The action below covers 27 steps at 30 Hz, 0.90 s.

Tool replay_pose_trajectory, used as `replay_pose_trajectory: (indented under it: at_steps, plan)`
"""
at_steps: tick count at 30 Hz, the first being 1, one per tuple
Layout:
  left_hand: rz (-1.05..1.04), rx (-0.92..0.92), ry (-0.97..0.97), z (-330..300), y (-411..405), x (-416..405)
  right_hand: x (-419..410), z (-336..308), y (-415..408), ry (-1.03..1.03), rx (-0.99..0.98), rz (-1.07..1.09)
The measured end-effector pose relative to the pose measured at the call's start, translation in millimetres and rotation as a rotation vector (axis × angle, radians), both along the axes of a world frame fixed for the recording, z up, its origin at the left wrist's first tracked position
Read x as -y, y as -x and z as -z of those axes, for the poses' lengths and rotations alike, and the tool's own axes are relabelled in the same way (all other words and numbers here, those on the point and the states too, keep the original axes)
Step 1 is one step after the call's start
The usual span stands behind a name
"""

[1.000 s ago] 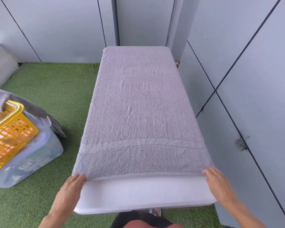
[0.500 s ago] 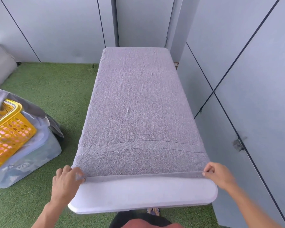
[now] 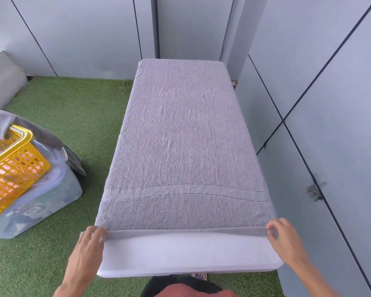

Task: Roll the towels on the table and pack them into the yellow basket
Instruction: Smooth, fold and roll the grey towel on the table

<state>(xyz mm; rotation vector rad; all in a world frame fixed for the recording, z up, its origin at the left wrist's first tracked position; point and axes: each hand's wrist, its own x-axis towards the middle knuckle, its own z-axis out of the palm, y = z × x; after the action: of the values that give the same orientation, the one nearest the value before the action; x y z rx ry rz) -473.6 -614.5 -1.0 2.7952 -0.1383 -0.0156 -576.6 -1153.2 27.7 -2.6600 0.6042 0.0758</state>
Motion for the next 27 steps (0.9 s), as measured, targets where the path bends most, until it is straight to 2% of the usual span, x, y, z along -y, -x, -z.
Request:
replay_pose_trajectory:
  at_steps: [3,7,10,15,18,23,27]
  plan:
    - [0.096,0.092,0.038,3,4,-3,3,0,5,0.025,0.004,-0.074]
    - [0.083,0.161,0.046,8,3,-4,4,1,8,0.051,0.004,-0.09]
    - [0.139,0.124,-0.003,15,0,-6,-1,4,8,0.11,0.029,-0.09]
    - [0.104,0.071,-0.016,10,-2,-7,-5,3,9,0.184,0.04,-0.083]
    - [0.194,-0.035,-0.007,-6,-2,-16,6,-4,13,0.152,-0.052,-0.114]
    - [0.186,-0.399,0.052,-23,-36,-27,19,-22,-5,-0.011,-0.361,-0.16]
    - [0.036,-0.407,0.088,-25,-62,-15,19,-27,-35,-0.078,-0.376,-0.018]
